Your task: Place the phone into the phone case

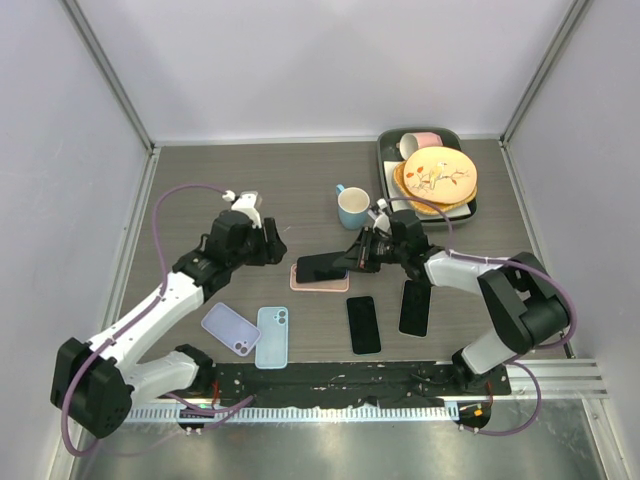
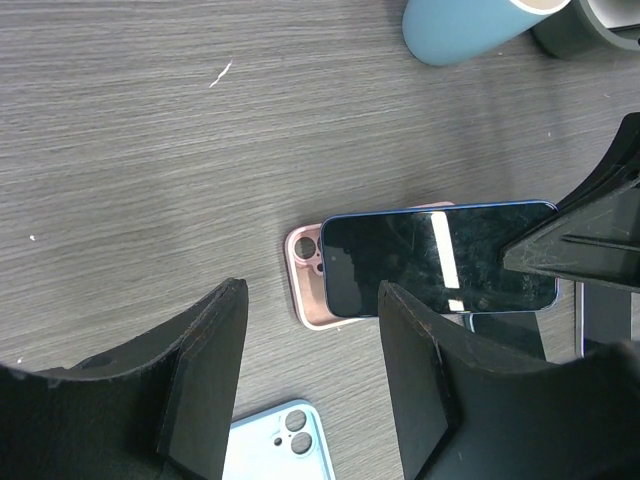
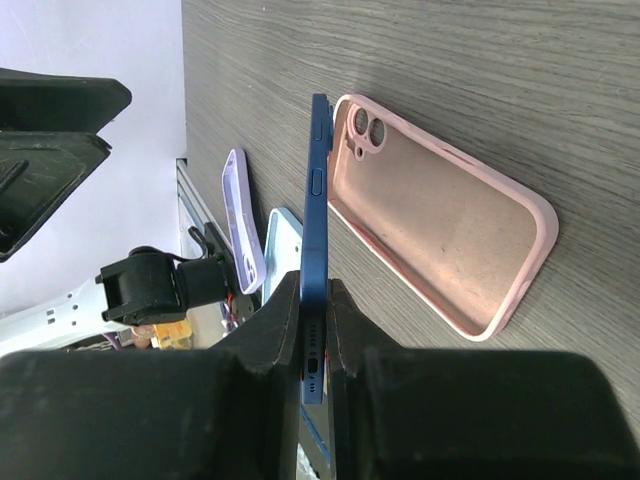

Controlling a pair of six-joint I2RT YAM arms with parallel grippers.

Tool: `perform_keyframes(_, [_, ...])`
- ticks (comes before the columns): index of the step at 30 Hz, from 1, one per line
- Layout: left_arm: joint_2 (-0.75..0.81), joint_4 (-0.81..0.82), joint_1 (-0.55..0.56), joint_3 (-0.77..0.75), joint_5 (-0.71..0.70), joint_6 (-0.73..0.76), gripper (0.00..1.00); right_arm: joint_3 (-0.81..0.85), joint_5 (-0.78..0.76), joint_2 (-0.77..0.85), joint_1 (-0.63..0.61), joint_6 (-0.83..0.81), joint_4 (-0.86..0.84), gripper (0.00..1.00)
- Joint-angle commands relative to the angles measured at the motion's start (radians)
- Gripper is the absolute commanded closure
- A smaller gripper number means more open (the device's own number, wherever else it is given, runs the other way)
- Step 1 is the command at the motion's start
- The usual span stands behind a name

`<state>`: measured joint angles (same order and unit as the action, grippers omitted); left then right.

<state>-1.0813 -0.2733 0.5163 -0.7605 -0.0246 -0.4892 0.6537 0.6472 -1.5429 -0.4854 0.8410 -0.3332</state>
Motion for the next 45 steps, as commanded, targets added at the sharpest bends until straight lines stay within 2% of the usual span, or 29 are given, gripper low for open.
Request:
perform_keyframes(1, [0.000, 0.066, 0.002, 0.015, 0.012, -0.002, 0.41, 0.024, 0.017, -0.005, -0.005, 0.003, -0.063, 0.99])
perform_keyframes(29, [-0.072, 0.063, 0.002, 0.027, 0.009, -0.002, 0.41, 0.012, -0.031, -0.213, -0.009, 0.053, 0.008, 0.99])
perform_keyframes(36, [-0.106, 0.075, 0.002, 0.032, 0.022, 0.005, 0.41, 0.024, -0.055, -0.287, -0.012, -0.020, 0.034, 0.99])
perform_keyframes(45, [-0.178, 0.089, 0.004, 0.006, 0.141, 0.017, 0.43, 0.054, -0.087, -0.318, -0.013, -0.138, 0.152, 0.99])
